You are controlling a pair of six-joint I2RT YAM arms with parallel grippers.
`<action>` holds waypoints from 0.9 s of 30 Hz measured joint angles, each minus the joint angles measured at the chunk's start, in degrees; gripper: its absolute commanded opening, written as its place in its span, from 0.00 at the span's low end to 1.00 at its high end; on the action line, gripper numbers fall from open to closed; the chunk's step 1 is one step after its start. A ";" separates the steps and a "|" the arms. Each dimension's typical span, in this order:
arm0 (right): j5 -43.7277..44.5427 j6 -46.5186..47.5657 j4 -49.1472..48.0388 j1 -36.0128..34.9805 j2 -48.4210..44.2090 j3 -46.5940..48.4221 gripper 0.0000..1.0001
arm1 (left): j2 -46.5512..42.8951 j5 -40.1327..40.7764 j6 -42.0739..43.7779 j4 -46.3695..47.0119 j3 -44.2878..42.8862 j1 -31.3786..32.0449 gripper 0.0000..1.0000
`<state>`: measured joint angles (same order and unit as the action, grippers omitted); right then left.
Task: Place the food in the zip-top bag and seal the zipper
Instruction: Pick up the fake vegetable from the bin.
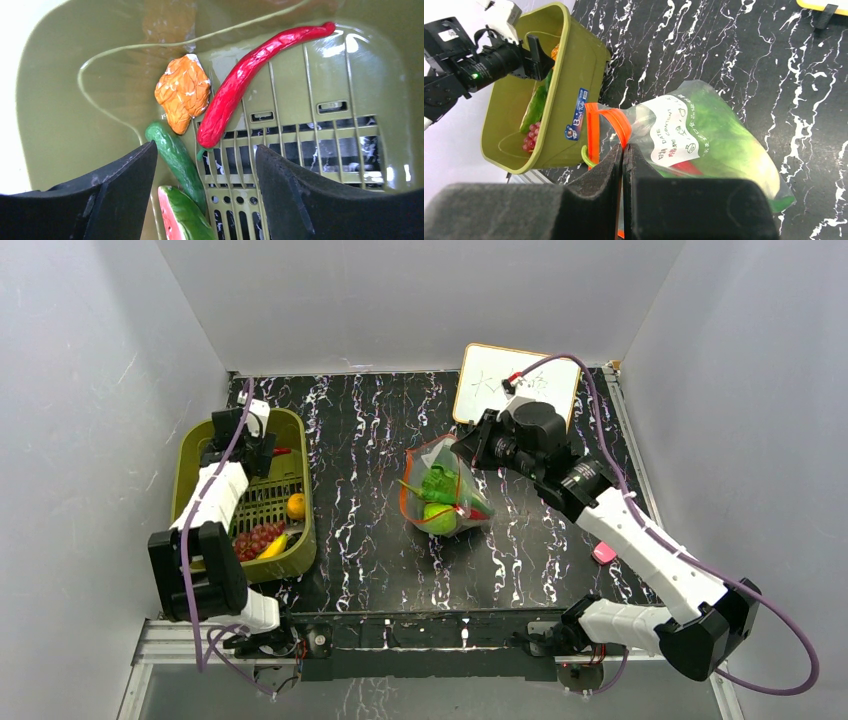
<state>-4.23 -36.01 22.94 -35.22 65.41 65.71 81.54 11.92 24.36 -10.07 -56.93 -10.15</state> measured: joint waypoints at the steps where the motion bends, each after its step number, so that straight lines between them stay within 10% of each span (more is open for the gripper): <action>1: 0.20 0.15 0.50 0.00 0.31 0.79 0.00 | 0.92 0.00 0.74 0.33 0.00 -0.09 0.67; 27: 4.68 1.88 4.04 0.00 2.12 7.23 0.00 | 11.06 -2.60 6.05 6.05 0.90 -1.57 0.61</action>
<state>0.45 -34.13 26.98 -35.22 67.53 72.95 92.60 9.32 30.41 -4.01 -56.03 -11.73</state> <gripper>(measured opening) 0.009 0.593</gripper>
